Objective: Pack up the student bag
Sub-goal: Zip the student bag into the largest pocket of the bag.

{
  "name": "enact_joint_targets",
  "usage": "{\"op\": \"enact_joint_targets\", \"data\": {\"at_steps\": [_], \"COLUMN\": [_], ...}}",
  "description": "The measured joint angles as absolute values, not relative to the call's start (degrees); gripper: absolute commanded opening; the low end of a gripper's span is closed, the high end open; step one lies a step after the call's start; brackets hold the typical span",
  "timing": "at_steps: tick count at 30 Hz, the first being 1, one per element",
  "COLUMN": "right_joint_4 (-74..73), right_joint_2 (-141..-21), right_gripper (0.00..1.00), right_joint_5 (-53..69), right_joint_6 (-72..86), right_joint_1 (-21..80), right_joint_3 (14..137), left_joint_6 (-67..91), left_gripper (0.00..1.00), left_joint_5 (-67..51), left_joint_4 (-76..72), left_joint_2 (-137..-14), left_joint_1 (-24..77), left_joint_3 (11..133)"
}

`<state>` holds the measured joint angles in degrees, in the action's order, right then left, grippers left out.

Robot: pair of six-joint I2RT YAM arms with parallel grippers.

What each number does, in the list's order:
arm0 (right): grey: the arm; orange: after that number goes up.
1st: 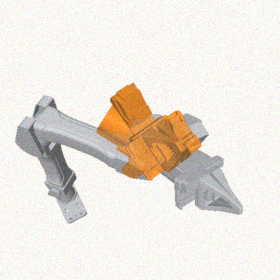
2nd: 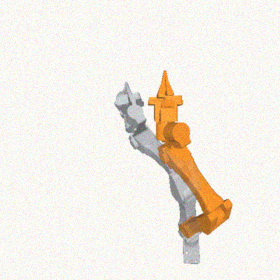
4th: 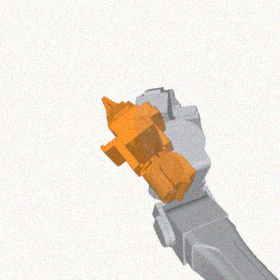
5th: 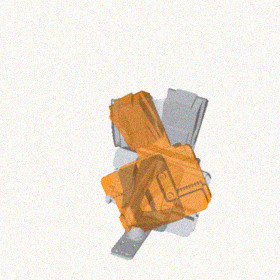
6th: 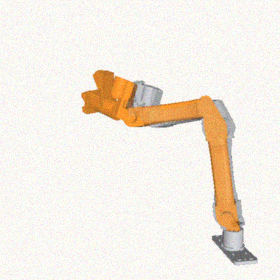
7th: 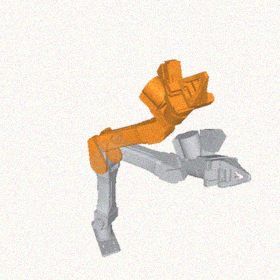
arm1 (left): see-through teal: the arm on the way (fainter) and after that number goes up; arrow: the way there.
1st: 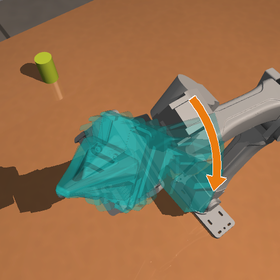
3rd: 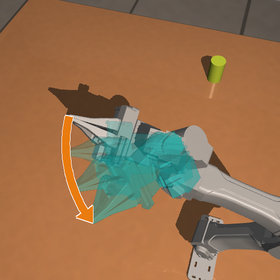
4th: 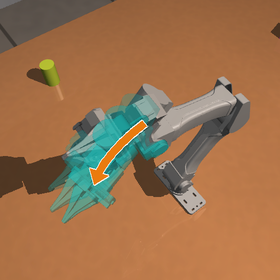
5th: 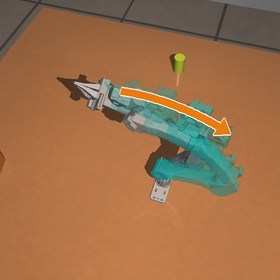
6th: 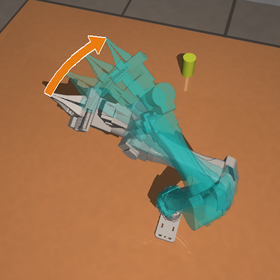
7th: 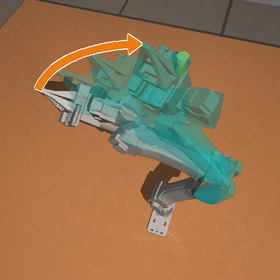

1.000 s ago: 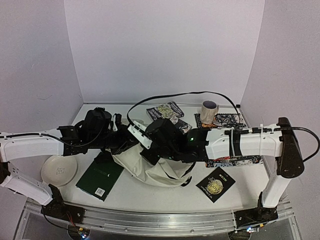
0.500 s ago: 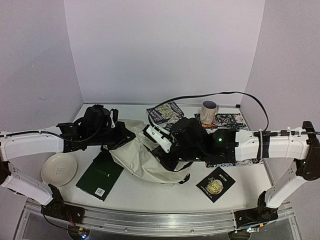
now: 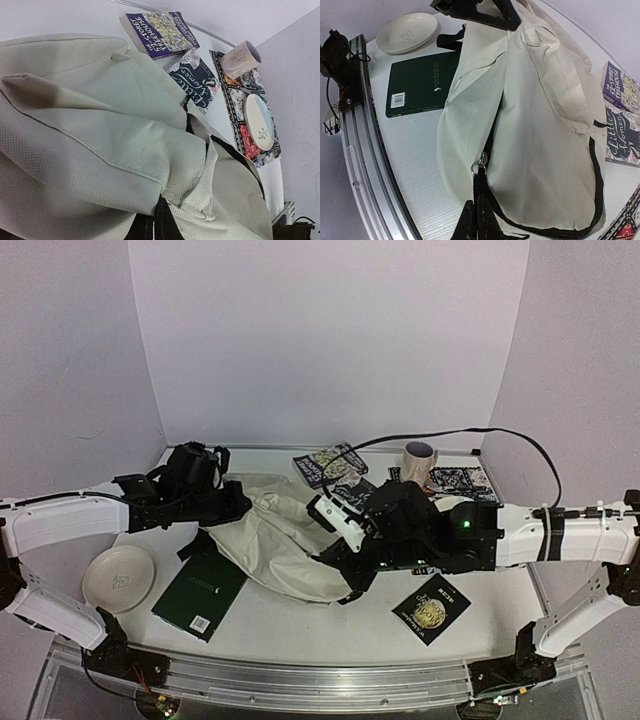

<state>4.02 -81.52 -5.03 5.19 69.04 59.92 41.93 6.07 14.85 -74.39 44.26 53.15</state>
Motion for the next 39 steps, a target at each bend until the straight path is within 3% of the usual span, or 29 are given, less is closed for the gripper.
{"op": "enact_joint_targets", "data": {"at_steps": [2, 10, 12, 17, 25, 29, 34, 36, 39], "right_joint_4": [4.12, 6.54, 6.98, 8.56, 9.61, 10.20, 10.64, 10.79, 10.81], "right_joint_2": [-81.64, -90.21, -92.53, -96.29, -97.63, -97.98, -98.68, -98.70, -98.70], "right_gripper": [0.00, 0.00, 0.00, 0.00, 0.00, 0.00, 0.00, 0.00, 0.00], "right_joint_5": [-4.32, -0.70, -0.23, 0.81, 1.21, 1.52, 2.06, 2.14, 2.14], "right_joint_6": [5.89, 9.05, 9.89, 11.24, 11.82, 11.86, 11.85, 11.84, 11.84], "right_joint_1": [69.04, 69.43, 69.51, 69.58, 69.58, 69.58, 69.84, 69.97, 70.13], "right_joint_3": [59.91, 63.36, 64.71, 68.19, 70.24, 70.27, 70.35, 70.37, 70.38], "left_joint_6": [40.11, 40.02, 42.10, 49.06, 60.96, 65.46, 67.81, 68.27, 68.90], "left_gripper": [0.02, 0.53, 0.60, 0.72, 0.81, 0.80, 0.70, 0.63, 0.40], "left_joint_5": [7.78, 9.41, 7.88, 1.55, -6.24, -6.91, -6.98, -6.97, -6.93], "left_joint_4": [15.24, 16.95, 16.95, 16.84, 18.11, 18.44, 16.30, 15.23, 14.24], "left_joint_2": [-74.41, -72.87, -70.74, -63.88, -56.97, -57.00, -61.31, -63.87, -66.24], "left_joint_1": [43.93, 41.75, 41.46, 41.29, 43.61, 47.98, 52.16, 52.66, 52.97], "left_joint_3": [53.15, 52.75, 51.14, 45.63, 36.69, 35.76, 35.77, 35.77, 35.77]}}
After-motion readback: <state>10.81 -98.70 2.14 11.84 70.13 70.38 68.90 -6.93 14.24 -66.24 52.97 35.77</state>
